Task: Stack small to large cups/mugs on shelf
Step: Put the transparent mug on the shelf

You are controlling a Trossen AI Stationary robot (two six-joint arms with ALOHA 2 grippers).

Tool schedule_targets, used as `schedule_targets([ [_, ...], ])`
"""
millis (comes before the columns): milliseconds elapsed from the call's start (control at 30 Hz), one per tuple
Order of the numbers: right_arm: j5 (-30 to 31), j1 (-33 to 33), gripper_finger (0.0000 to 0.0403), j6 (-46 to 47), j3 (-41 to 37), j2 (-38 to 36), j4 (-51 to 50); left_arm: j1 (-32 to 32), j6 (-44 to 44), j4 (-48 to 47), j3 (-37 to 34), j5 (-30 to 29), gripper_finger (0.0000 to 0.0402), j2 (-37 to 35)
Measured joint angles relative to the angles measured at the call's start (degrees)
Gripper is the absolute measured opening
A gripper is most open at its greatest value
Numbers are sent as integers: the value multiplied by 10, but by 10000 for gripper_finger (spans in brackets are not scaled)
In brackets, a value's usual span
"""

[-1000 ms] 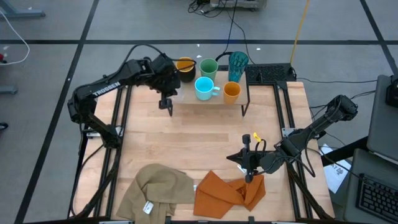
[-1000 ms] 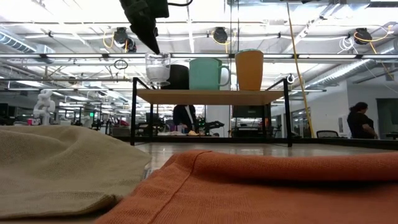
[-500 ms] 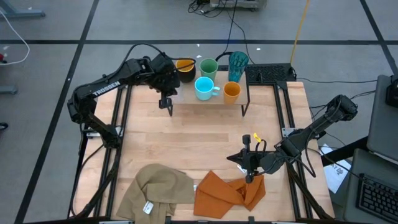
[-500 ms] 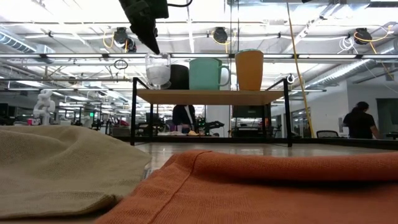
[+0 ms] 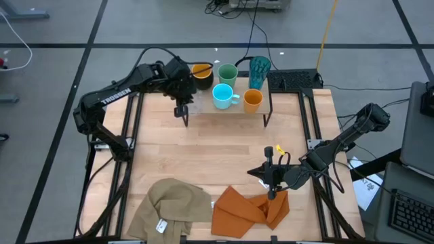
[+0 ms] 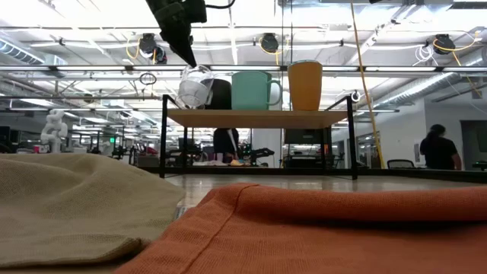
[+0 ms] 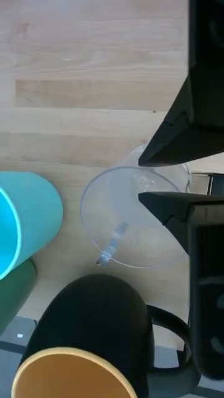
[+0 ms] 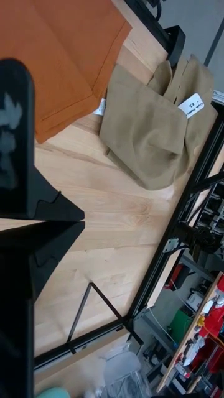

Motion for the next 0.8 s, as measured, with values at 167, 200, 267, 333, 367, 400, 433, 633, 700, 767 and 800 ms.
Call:
schedule_targets([
  [167,0,0,0,0,0,0,0,0,-10,1,-15,0,77,0],
  [200,0,0,0,0,0,0,0,0,-12,1,-20,0,77,0],
  [267,0,0,0,-1,0,0,0,0,-12,2,-32,0,77,0],
  [333,0,0,0,0,0,0,0,0,-11,7,-45,0,77,0],
  [367,0,0,0,0,0,0,0,0,-10,8,-49,0,77,0],
  [400,0,0,0,-1,0,0,0,0,-10,7,-50,-1,77,0],
  [433,0,0,0,0,0,0,0,0,-11,8,-50,-2,77,0],
  [633,0,0,0,-1,0,0,0,-1,-12,4,-36,-6,80,0],
  [700,0,0,0,0,0,0,0,-1,-12,4,-33,-7,87,0],
  [767,0,0,0,3,0,0,-1,-1,-13,4,-33,-11,100,0],
  [800,0,0,0,5,0,0,-2,-1,-14,4,-33,-11,109,0],
])
